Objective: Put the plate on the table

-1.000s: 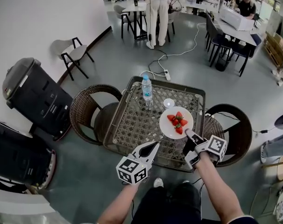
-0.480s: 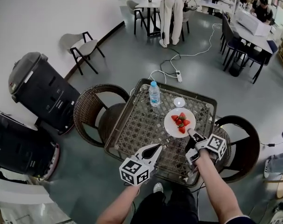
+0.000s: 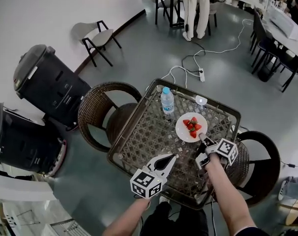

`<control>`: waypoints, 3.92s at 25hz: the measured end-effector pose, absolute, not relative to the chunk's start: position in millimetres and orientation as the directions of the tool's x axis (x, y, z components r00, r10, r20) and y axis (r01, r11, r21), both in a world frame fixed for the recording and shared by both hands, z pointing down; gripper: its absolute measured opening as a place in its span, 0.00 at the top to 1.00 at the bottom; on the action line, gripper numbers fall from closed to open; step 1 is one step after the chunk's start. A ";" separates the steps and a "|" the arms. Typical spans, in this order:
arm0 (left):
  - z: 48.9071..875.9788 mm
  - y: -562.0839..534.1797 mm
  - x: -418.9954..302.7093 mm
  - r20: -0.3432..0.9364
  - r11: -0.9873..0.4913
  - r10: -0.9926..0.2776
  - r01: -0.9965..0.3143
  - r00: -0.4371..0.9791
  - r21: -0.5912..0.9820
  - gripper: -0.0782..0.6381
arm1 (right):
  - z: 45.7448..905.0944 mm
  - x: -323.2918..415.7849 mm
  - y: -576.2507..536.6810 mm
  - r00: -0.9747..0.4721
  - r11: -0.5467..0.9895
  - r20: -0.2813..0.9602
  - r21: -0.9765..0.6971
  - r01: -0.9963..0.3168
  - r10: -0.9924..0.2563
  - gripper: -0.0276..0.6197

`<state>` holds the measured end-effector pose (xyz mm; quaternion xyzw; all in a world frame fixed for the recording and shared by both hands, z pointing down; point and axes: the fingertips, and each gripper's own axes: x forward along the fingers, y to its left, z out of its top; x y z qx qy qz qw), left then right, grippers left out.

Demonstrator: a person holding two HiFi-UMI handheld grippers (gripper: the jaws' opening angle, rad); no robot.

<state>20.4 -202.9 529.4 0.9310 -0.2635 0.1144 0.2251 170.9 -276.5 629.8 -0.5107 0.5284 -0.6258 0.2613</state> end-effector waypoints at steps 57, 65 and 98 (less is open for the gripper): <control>563.1 -214.4 17.0 0.373 -0.694 -0.444 -0.576 0.815 0.432 0.88 | 721.7 178.7 -340.1 -0.247 -0.442 0.712 -0.630 -0.639 -0.657 0.88; 560.2 -215.1 9.8 0.374 -0.691 -0.454 -0.584 0.809 0.426 0.88 | 721.4 177.7 -342.0 -0.208 -0.388 0.753 -0.530 -0.754 -0.625 0.86; 520.5 -207.6 21.5 0.310 -0.752 -0.435 -0.530 0.845 0.391 0.88 | 564.5 133.7 -295.9 -0.395 0.148 0.424 -0.507 -0.849 -0.815 0.95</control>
